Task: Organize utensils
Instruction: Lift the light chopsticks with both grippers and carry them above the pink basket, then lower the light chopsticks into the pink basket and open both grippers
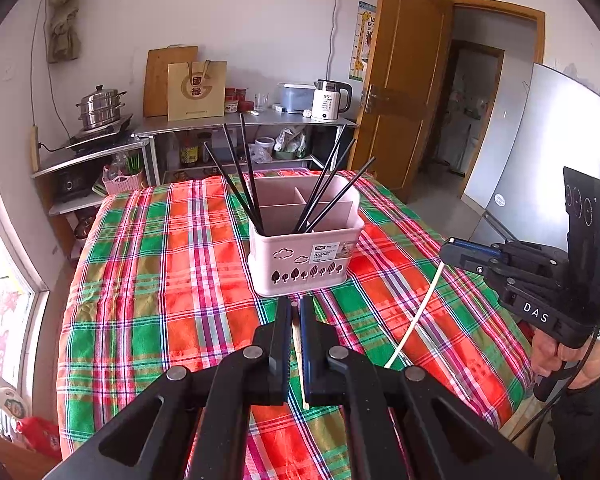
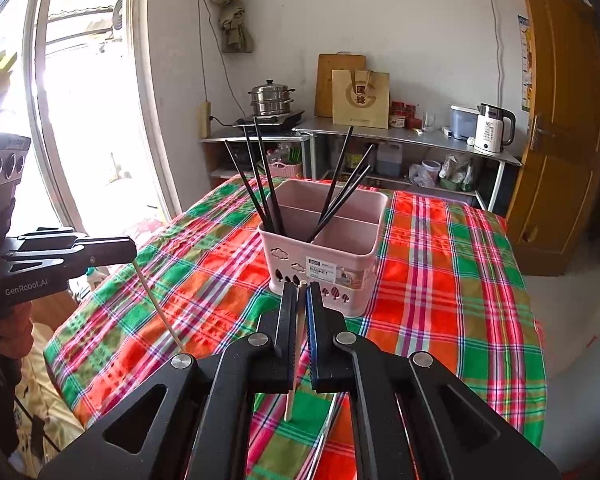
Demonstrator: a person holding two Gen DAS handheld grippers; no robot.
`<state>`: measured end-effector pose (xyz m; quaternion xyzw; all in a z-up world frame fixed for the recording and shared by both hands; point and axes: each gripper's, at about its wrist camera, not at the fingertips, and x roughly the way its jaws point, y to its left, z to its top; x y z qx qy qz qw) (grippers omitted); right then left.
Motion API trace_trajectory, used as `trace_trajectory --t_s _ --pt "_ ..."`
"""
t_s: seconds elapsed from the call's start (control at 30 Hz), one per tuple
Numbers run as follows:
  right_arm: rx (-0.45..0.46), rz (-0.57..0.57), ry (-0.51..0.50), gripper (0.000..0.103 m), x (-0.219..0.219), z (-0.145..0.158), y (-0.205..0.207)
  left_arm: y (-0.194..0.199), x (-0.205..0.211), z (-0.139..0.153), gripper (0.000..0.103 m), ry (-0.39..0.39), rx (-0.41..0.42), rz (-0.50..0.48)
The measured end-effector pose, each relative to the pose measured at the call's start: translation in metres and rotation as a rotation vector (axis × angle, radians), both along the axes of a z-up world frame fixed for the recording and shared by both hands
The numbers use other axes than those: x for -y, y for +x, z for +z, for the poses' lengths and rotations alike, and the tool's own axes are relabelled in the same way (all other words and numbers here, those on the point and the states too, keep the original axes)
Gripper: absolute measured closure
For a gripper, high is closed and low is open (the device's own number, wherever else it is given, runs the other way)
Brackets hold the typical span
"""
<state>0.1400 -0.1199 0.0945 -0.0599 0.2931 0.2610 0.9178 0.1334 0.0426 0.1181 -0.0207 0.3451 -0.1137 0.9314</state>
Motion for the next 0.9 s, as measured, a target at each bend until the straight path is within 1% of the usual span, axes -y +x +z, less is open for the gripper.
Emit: trace_trajectory --t_s 0.1,0.23,0.37,0.47,0.6,0.77,0.83,0.9 --pt "0.022 0.003 0.009 0.099 -0.003 0.005 0.0 0.006 0.001 0.004 0.1 0.0 0.006 -0.001" --pt "0.046 -0.011 0.04 0.099 -0.004 0.011 0.007 0.017 -0.001 0.014 0.1 -0.018 0.019 0.003" --pt "0.093 -0.027 0.106 0.099 -0.002 0.025 0.014 0.032 -0.004 0.031 0.1 -0.04 0.052 0.019" --pt "0.142 -0.041 0.179 0.099 0.002 0.041 0.019 0.042 -0.008 0.046 0.1 -0.073 0.091 0.036" --pt "0.193 -0.068 0.24 0.099 0.002 0.059 0.029 0.054 -0.014 0.068 0.1 -0.118 0.151 0.063" --pt "0.237 -0.089 0.296 0.099 0.002 0.075 0.045 0.068 -0.023 0.092 0.1 -0.18 0.237 0.09" --pt "0.255 -0.098 0.31 0.099 0.001 0.079 0.052 0.073 -0.025 0.098 0.1 -0.178 0.276 0.105" --pt "0.269 -0.103 0.32 0.099 0.0 0.082 0.058 0.081 -0.027 0.102 0.1 -0.191 0.291 0.112"
